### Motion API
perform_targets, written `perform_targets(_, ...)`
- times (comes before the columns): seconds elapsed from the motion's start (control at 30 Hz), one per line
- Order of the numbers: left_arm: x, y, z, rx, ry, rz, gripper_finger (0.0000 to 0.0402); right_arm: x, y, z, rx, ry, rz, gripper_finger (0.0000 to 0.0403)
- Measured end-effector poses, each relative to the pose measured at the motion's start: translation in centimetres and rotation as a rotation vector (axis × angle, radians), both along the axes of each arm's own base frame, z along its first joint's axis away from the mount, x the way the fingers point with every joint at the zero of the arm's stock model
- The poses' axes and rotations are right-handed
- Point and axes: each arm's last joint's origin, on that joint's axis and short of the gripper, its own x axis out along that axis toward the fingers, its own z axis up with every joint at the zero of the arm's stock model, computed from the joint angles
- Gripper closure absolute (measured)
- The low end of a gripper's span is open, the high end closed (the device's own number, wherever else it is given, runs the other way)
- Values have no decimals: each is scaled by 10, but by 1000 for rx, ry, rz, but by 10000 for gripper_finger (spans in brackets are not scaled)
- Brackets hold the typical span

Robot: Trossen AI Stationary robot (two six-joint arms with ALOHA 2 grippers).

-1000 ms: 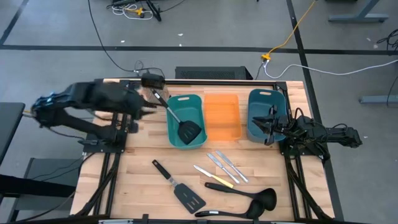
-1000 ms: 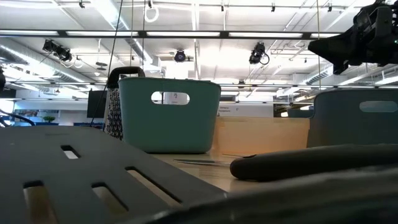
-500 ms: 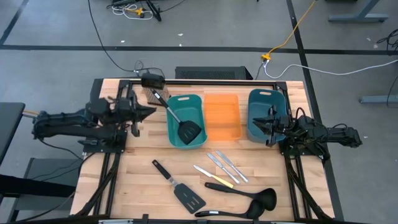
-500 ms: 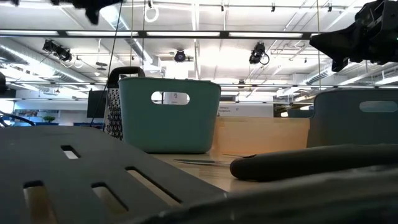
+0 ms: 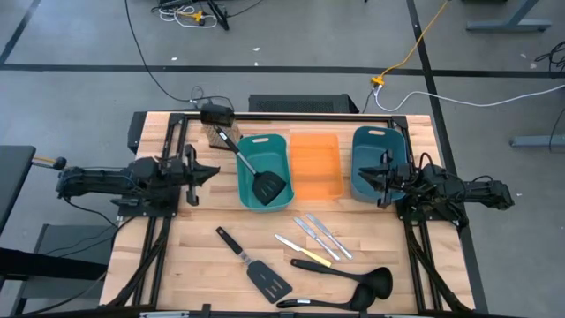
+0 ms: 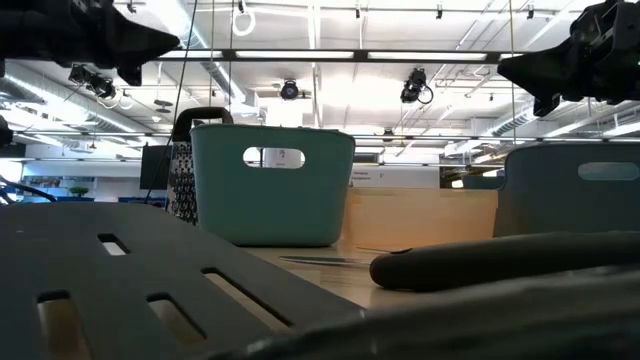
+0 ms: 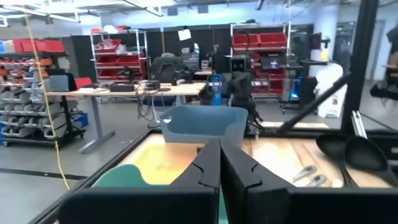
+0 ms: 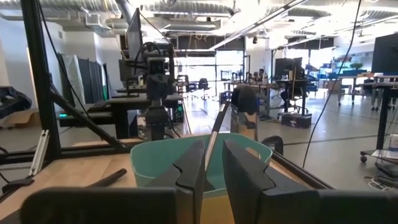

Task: Pick & Place Kitchen Items
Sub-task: Put the yellow table knife into the orange bin

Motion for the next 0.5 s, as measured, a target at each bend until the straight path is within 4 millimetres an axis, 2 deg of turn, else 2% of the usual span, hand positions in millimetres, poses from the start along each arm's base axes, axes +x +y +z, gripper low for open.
perform_targets(0.5, -4, -2, -30, 30, 74, -48, 400, 0, 0, -1, 16, 11, 0, 334)
